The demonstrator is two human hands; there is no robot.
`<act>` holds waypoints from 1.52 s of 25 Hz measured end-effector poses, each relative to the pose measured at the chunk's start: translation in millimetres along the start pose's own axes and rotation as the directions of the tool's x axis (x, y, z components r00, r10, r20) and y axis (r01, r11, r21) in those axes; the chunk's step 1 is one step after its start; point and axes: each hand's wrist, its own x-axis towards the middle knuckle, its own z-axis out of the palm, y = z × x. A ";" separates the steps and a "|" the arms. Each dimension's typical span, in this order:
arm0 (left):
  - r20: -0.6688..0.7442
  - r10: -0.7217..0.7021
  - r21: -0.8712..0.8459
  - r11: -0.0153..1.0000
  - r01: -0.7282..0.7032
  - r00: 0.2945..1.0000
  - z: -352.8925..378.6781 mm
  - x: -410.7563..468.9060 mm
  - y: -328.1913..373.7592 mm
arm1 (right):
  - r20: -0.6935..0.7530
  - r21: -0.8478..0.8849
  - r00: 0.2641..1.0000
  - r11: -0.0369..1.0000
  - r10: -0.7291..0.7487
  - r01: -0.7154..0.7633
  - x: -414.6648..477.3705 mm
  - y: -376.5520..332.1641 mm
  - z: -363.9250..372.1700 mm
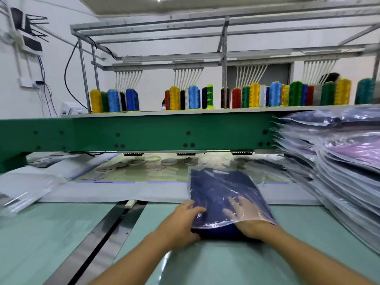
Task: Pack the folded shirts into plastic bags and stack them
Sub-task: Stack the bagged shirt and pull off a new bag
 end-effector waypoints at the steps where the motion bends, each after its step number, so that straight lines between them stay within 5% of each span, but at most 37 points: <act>1: -0.057 0.071 0.103 0.993 -0.065 0.996 4.2 -1.9 0.6 | 0.010 0.000 1.000 1.000 -0.017 0.017 -11.5 2.0 0.3; 8: -0.128 0.042 0.338 0.941 0.004 0.991 21.6 -15.6 14.8 | -0.026 -0.177 0.956 0.942 -0.294 0.285 -95.1 25.2 -23.8; 13: -0.308 0.011 0.087 0.996 0.017 0.951 35.1 -20.2 9.4 | -0.298 -0.181 0.898 0.943 -0.325 0.281 -127.4 40.7 -36.2; 16: -0.451 -0.030 -0.134 0.990 -0.035 0.892 44.7 -25.4 1.1 | -0.463 -0.054 0.872 0.987 -0.158 0.150 -126.7 54.2 -30.4; 25: -0.503 -0.123 -0.335 0.940 -0.062 0.855 41.2 -45.7 -1.7 | -0.289 0.132 0.957 0.991 0.000 0.040 -115.1 74.1 -9.2; 30: -0.341 -0.122 -0.464 0.884 -0.054 0.932 34.8 -71.8 -5.9 | -0.174 0.349 0.980 0.925 -0.096 0.153 -124.1 85.7 -10.9; 33: -0.296 -0.078 -0.432 0.900 -0.061 0.952 32.4 -81.9 -9.9 | -0.093 0.468 0.994 0.878 -0.066 0.102 -134.5 85.6 -18.8; 38: -0.217 -0.042 -0.399 0.916 -0.049 0.975 27.1 -89.0 -5.5 | -0.117 0.320 0.992 0.947 0.052 -0.012 -131.1 86.4 -17.4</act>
